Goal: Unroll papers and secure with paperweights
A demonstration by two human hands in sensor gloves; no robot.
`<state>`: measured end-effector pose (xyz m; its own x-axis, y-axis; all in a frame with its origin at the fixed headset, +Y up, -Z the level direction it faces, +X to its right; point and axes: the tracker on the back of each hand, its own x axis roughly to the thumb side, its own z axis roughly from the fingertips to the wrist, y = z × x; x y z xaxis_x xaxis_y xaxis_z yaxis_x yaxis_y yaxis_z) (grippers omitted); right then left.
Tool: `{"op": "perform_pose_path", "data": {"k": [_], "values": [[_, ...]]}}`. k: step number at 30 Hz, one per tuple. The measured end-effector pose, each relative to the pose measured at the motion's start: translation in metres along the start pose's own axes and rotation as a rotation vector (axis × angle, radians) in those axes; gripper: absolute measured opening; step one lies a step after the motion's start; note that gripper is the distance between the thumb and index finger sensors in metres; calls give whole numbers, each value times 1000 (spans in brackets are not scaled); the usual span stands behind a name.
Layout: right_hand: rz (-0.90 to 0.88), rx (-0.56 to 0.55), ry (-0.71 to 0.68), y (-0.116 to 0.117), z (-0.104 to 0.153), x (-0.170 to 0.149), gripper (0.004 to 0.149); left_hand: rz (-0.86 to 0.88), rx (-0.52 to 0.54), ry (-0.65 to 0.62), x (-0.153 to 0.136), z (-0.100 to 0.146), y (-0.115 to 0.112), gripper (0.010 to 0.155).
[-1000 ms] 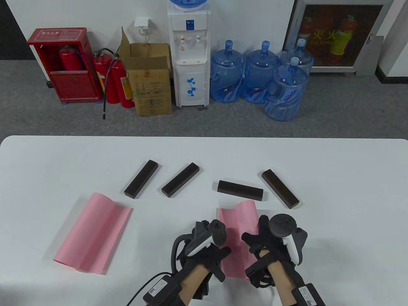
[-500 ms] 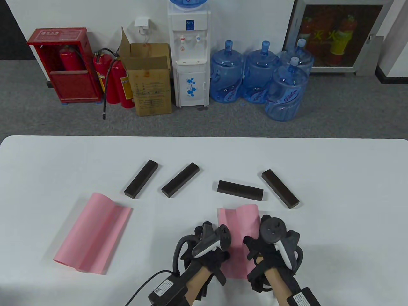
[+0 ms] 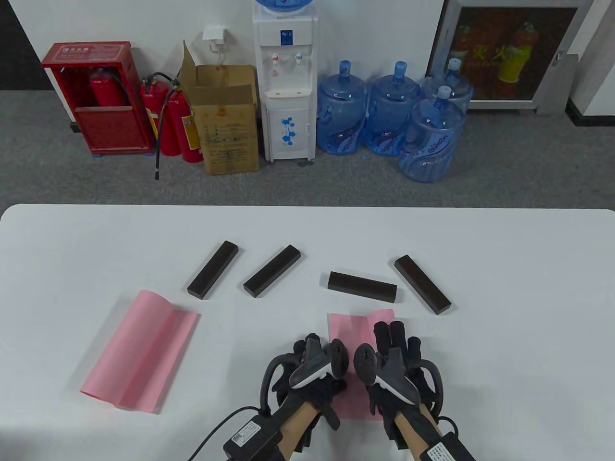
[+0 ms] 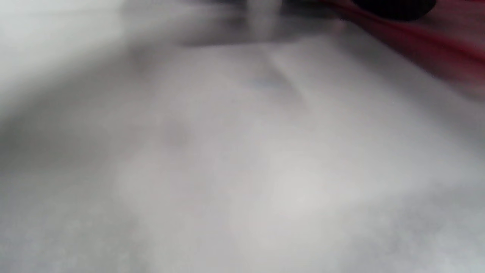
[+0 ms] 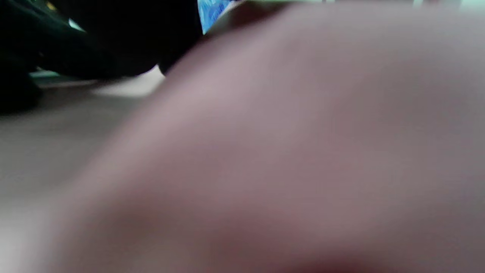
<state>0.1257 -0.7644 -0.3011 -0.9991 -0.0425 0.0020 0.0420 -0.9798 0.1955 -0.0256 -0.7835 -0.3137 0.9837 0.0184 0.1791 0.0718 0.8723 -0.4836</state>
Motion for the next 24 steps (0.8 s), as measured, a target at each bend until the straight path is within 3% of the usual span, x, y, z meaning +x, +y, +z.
{"op": "perform_pose_path", "data": {"k": [3, 13, 24], "values": [[37, 9, 36, -1, -5, -12, 59, 1, 0, -2, 0, 0, 0, 72], [151, 78, 153, -10, -15, -57, 54, -2, -4, -6, -1, 0, -1, 72], [145, 82, 293, -8, -16, -119, 54, -7, -5, -6, -1, 0, -1, 72]]}}
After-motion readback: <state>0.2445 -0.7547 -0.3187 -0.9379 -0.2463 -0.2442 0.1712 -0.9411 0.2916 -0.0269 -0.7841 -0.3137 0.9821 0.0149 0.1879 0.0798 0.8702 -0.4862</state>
